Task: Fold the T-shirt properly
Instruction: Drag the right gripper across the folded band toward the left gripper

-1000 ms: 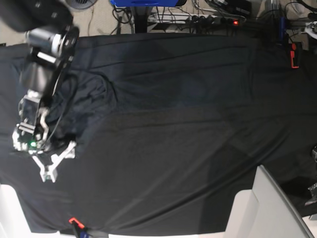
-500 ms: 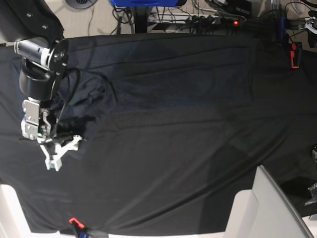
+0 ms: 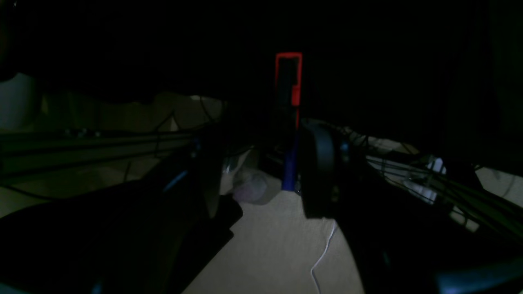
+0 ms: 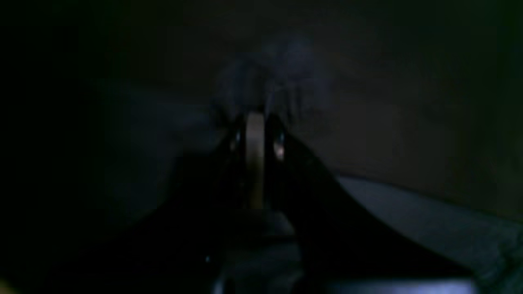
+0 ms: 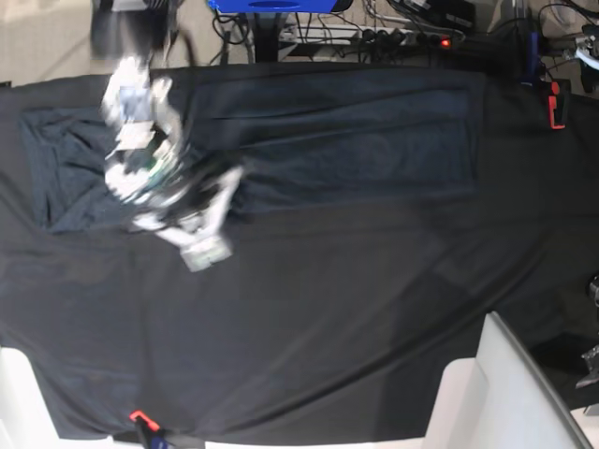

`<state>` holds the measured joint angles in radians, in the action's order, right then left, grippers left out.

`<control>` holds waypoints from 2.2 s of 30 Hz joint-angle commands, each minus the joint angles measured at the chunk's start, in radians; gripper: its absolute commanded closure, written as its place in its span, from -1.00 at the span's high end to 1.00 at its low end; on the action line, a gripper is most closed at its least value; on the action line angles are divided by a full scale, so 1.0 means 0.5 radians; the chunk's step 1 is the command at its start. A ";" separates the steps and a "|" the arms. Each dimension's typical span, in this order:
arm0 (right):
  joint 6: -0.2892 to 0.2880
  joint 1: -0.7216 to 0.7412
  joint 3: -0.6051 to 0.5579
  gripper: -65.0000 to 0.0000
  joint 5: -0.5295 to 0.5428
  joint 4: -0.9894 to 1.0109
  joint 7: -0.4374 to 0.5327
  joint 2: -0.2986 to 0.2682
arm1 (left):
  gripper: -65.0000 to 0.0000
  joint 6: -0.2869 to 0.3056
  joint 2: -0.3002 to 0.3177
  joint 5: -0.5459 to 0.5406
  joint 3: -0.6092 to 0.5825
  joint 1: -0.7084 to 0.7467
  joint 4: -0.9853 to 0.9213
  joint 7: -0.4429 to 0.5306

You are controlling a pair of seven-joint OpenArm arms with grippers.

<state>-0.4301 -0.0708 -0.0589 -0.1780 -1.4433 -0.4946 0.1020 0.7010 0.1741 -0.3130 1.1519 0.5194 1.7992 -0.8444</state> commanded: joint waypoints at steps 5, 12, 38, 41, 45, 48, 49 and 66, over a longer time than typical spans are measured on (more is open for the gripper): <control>0.251 -0.210 -0.467 -0.99 0.005 -0.355 0.030 -0.009 | -0.11 -0.006 0.025 0.232 0.015 -0.046 0.024 0.030; 0.533 -0.265 -1.013 -0.99 0.005 -0.349 0.030 -0.009 | -0.11 -0.006 0.025 0.259 0.015 -0.055 0.024 0.030; 0.834 0.180 -1.759 -0.98 0.440 0.059 0.030 0.034 | -0.11 -0.006 0.034 0.262 -0.188 -0.055 -0.059 0.030; 0.834 0.241 -1.866 -0.98 0.440 0.114 0.030 0.049 | -0.11 -0.006 0.034 0.262 -0.188 -0.055 -0.059 0.030; 0.846 0.290 -1.980 -0.98 0.440 0.188 0.036 0.071 | -0.11 -0.006 0.034 0.262 -0.188 -0.055 -0.059 0.030; 0.880 0.303 -1.983 -0.98 0.440 0.188 0.039 0.080 | -0.11 -0.006 0.034 0.262 -0.188 -0.055 -0.059 0.030; 0.880 0.306 -1.983 -0.98 0.440 0.188 0.039 0.080 | -0.11 -0.006 0.034 0.262 -0.188 -0.055 -0.059 0.030; 0.883 0.349 -2.087 0.81 0.440 -0.101 0.039 0.077 | -0.11 -0.006 0.025 0.262 -0.231 -0.058 -0.059 0.030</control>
<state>0.0090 0.0887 -1.1049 0.0475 -1.4677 -0.5034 0.1219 0.7040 0.1722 -0.1783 1.0363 0.4854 1.7561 -0.8413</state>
